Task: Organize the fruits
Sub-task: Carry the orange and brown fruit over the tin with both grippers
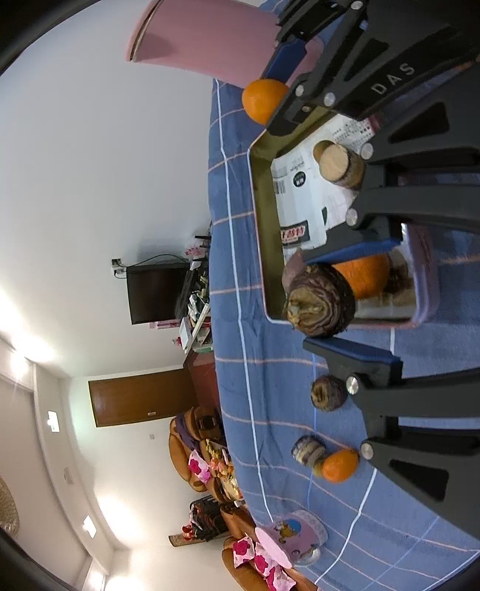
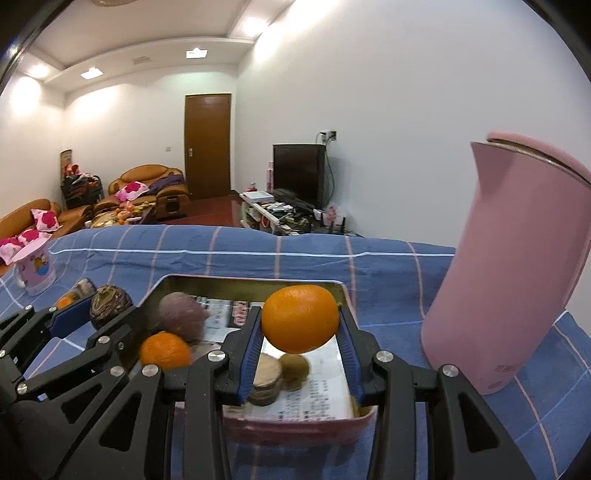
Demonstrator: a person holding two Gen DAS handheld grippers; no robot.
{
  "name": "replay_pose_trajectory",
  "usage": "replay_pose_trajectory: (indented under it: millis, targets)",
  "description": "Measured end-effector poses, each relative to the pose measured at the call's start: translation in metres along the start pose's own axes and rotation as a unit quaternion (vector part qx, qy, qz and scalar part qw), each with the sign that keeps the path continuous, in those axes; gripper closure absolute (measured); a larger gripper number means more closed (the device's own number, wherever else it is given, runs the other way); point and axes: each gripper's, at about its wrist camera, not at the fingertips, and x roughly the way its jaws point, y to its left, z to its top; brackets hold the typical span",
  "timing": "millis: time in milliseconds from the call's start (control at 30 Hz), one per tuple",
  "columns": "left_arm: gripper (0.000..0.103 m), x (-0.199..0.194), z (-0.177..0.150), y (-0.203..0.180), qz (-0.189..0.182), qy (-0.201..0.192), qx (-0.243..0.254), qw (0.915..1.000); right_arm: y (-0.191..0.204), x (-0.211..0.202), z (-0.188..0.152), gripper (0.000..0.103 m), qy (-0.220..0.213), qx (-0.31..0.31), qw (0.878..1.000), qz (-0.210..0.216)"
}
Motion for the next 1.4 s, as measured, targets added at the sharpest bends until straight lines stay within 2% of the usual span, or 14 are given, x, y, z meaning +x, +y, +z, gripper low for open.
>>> replay_pose_trajectory:
  millis: [667,1400]
  targets:
    - [0.062,0.025,0.017,-0.024,-0.019,0.0,-0.004,0.9998,-0.026,0.017,0.01,0.061,0.004,0.024,0.999,-0.025]
    - [0.062,0.049,0.028,-0.023,-0.019,0.015,-0.021,0.9995,-0.034,0.039,0.019,0.061,0.012,0.032,0.999,-0.026]
